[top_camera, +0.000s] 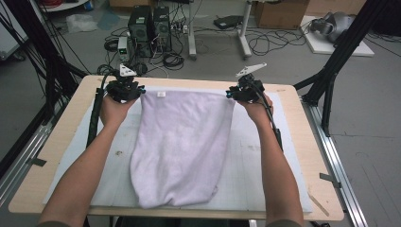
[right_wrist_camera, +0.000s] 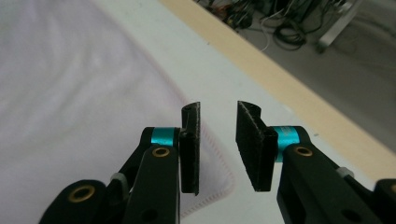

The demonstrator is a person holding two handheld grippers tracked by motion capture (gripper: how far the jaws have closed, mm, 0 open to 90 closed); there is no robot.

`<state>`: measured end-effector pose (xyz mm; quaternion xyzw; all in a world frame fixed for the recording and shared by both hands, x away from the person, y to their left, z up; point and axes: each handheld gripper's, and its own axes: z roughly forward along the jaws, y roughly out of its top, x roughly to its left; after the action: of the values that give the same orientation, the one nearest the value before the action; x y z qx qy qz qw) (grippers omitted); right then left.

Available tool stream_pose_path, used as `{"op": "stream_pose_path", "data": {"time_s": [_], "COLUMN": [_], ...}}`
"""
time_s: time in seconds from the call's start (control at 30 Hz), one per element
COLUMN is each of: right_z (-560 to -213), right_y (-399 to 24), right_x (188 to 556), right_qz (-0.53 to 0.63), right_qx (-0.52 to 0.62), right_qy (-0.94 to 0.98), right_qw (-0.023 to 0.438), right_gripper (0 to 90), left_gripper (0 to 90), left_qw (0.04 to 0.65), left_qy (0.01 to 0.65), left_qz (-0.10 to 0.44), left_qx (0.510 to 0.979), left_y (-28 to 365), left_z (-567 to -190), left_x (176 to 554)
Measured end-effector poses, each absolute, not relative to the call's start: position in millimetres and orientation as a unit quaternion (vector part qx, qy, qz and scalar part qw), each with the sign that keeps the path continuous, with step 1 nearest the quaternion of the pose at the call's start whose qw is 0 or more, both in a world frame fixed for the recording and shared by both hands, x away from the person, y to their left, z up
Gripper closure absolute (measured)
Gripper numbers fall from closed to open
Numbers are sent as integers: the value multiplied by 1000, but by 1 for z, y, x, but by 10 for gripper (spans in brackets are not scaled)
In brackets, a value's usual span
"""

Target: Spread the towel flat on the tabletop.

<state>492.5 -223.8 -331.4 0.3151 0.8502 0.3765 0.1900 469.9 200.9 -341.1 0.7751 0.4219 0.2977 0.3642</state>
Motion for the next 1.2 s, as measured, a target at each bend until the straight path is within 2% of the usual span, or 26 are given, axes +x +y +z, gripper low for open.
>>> {"op": "stream_pose_path", "data": {"time_s": [0.1, 0.2, 0.27, 0.3, 0.37, 0.63, 0.7, 0.77, 0.97, 1.07, 1.13, 1.2], "right_z": [-354, -373, -383, -388, -395, -402, -400, -403, -428, -440, -446, -446], "right_y": [-221, -222, -224, -225, -228, -230, -225, -221, -209, -204, -201, -201], "right_x": [492, 476, 465, 453, 437, 366, 348, 330, 300, 297, 296, 296], "right_qz": [362, 368, 377, 382, 394, 437, 439, 462, 444, 415, 399, 400], "right_qx": [321, 314, 316, 302, 298, 256, 246, 225, 204, 201, 197, 193], "right_qy": [862, 865, 864, 866, 864, 858, 861, 854, 871, 886, 894, 894], "right_qw": [152, 135, 106, 115, 99, 90, 72, 83, 55, 44, 47, 58], "right_gripper": [621, 593, 578, 580, 562, 507, 483, 495, 486, 516, 578, 730], "left_gripper": [620, 598, 573, 560, 554, 524, 519, 495, 449, 517, 651, 799], "left_qw": [369, 376, 382, 381, 386, 429, 441, 447, 423, 396, 394, 403], "left_qy": [411, 396, 384, 379, 365, 328, 318, 312, 284, 264, 254, 249], "left_qz": [268, 241, 224, 218, 213, 184, 173, 160, 138, 125, 112, 98], "left_qx": [790, 802, 810, 814, 820, 821, 821, 823, 850, 870, 876, 875], "left_y": [204, 206, 206, 207, 209, 215, 216, 218, 217, 214, 213, 212], "left_z": [-354, -368, -377, -380, -387, -395, -399, -404, -427, -435, -440, -442], "left_x": [463, 448, 436, 431, 417, 358, 343, 329, 294, 288, 288, 290]}}
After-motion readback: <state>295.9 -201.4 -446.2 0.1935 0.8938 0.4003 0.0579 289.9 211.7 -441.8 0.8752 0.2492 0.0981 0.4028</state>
